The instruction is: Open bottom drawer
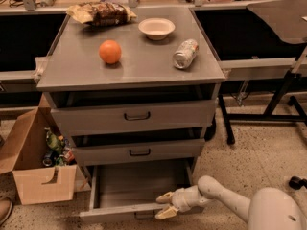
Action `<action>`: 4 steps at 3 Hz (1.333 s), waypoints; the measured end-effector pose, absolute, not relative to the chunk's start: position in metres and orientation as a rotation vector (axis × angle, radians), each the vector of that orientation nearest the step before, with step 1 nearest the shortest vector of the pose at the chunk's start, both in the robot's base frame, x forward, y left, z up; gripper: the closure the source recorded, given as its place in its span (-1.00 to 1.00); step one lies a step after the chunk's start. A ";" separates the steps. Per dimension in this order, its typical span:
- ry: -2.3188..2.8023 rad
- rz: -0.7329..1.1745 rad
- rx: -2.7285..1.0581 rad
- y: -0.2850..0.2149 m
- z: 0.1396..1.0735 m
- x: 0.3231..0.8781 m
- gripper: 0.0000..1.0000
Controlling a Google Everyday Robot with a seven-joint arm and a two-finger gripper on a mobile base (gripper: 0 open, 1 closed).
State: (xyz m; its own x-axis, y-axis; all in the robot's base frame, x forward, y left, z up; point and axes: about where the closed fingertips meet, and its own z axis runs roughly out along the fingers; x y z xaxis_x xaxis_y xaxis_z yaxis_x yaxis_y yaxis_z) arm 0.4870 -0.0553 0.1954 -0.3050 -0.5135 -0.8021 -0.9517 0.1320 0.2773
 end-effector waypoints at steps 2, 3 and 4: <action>1.887 1.080 -1.407 -0.055 0.195 0.487 -1.00; 1.899 1.111 -1.458 -0.049 0.189 0.474 -1.00; 1.916 1.119 -1.488 -0.050 0.188 0.454 -0.70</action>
Offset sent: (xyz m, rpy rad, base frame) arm 0.0000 0.0000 0.0000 0.0000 0.0000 0.0000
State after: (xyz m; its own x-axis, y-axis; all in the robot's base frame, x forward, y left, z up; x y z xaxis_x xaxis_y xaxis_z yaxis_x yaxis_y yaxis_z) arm 0.4538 -0.0501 0.1876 -0.3049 -0.5661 -0.7659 -0.9452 0.0812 0.3162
